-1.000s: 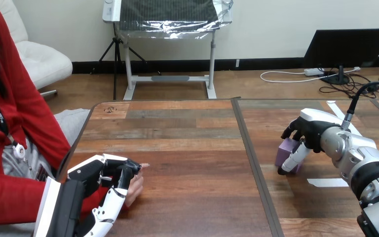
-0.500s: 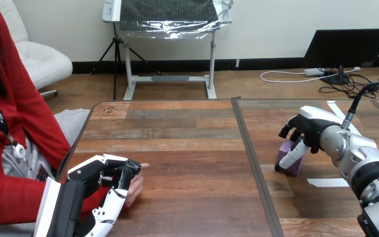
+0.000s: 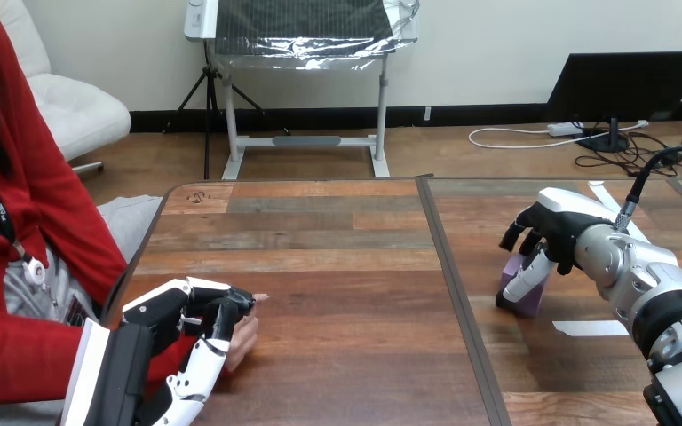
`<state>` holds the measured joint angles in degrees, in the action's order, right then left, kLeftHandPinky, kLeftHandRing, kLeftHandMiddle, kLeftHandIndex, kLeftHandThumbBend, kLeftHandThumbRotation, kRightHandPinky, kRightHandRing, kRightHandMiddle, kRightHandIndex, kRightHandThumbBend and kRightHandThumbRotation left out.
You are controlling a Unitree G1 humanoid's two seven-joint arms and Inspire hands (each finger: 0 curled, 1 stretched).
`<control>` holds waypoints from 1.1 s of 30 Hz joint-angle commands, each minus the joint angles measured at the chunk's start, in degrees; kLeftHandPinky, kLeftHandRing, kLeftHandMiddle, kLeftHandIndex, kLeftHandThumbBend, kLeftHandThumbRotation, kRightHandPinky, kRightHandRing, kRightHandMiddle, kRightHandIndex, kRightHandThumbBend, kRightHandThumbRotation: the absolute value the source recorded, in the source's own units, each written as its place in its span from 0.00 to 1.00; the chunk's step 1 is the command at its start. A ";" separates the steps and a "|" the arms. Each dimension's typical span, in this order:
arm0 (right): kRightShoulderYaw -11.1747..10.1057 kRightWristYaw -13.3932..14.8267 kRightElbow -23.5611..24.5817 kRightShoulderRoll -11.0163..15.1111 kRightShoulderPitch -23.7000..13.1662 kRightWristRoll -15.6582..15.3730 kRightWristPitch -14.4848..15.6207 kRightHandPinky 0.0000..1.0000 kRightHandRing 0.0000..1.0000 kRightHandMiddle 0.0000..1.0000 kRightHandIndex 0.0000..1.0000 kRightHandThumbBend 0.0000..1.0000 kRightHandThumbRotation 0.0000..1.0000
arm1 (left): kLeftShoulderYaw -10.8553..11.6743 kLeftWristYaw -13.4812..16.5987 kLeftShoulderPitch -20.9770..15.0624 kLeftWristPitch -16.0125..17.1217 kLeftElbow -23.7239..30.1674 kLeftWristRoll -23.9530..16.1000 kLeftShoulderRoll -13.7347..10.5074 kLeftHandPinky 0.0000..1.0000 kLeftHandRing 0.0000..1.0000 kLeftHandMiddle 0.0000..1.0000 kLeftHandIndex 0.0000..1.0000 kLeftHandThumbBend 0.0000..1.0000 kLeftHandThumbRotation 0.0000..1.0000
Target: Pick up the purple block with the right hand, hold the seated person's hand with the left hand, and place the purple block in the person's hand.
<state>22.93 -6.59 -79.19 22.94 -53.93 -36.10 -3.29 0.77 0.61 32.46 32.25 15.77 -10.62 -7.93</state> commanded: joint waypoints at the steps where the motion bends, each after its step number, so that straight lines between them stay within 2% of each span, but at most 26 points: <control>1: -0.42 1.61 0.86 1.26 -2.17 0.34 -0.50 0.55 0.64 0.68 0.68 0.83 0.04 | -0.14 0.04 -2.83 1.34 0.04 0.44 0.26 0.47 0.60 0.62 0.52 0.25 0.69; 17: 0.25 1.18 0.76 1.17 -2.07 -0.37 0.12 0.57 0.65 0.68 0.66 0.81 0.01 | 0.08 0.60 -2.54 0.98 0.49 -0.29 0.63 0.48 0.60 0.62 0.52 0.26 0.69; 33: 1.90 -0.56 0.56 1.04 -2.46 -1.99 1.65 0.63 0.71 0.72 0.69 0.84 0.10 | 0.30 1.18 -2.32 0.86 0.93 -1.14 0.68 0.47 0.59 0.62 0.52 0.26 0.68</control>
<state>24.11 -6.91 -79.19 22.95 -53.93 -37.48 -1.71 0.81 1.15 32.47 32.31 15.77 -11.41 -7.90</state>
